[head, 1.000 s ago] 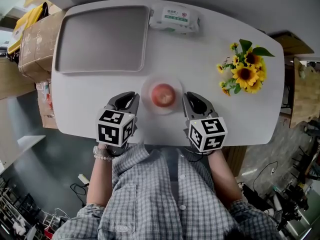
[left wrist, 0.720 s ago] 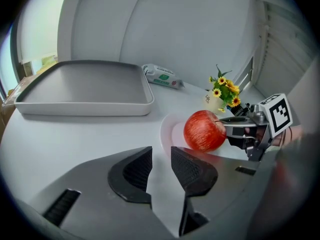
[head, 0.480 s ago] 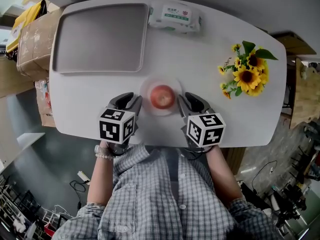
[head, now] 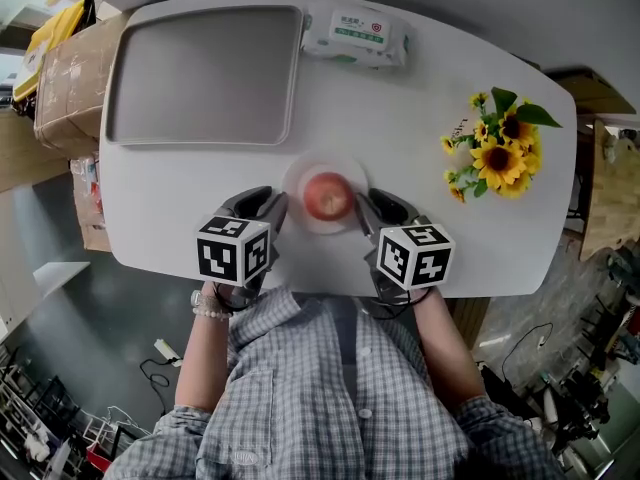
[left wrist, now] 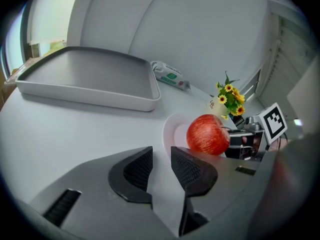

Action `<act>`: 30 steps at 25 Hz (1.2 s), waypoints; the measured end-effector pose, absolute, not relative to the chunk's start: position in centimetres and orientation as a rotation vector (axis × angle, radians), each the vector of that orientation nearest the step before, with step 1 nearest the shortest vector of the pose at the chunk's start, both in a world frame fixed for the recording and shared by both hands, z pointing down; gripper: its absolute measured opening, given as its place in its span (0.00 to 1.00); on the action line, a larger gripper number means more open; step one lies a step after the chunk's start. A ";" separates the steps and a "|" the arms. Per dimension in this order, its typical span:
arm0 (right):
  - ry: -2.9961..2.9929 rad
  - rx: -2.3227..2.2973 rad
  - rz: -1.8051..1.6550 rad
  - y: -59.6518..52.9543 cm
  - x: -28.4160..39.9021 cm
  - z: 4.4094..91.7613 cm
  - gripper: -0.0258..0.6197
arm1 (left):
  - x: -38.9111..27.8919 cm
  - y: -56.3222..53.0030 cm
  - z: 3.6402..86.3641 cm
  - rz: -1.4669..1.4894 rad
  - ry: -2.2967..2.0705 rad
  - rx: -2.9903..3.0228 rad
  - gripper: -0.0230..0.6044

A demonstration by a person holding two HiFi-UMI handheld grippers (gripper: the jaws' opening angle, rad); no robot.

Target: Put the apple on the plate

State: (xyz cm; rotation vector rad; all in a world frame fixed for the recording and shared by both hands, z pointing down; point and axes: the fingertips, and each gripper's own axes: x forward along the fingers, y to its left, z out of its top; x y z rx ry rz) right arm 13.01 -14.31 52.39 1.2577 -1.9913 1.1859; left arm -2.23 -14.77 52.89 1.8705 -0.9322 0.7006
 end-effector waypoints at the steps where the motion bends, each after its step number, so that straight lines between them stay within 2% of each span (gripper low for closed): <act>1: -1.991 1.254 1.188 -14.3 13.0 52.4 0.18 | -2.2 -14.8 52.9 0.701 -0.930 1.870 0.20; 17: -1.935 1.243 1.229 -14.2 12.8 52.8 0.18 | -1.6 -14.8 53.1 0.706 -0.901 1.840 0.20; 20: -1.935 1.244 1.256 -14.3 12.8 52.8 0.17 | -1.2 -14.6 53.1 0.694 -0.882 1.833 0.14; 30: -1.899 1.287 1.341 -14.3 12.9 52.8 0.16 | -1.3 -14.6 53.2 0.581 -0.841 1.734 0.12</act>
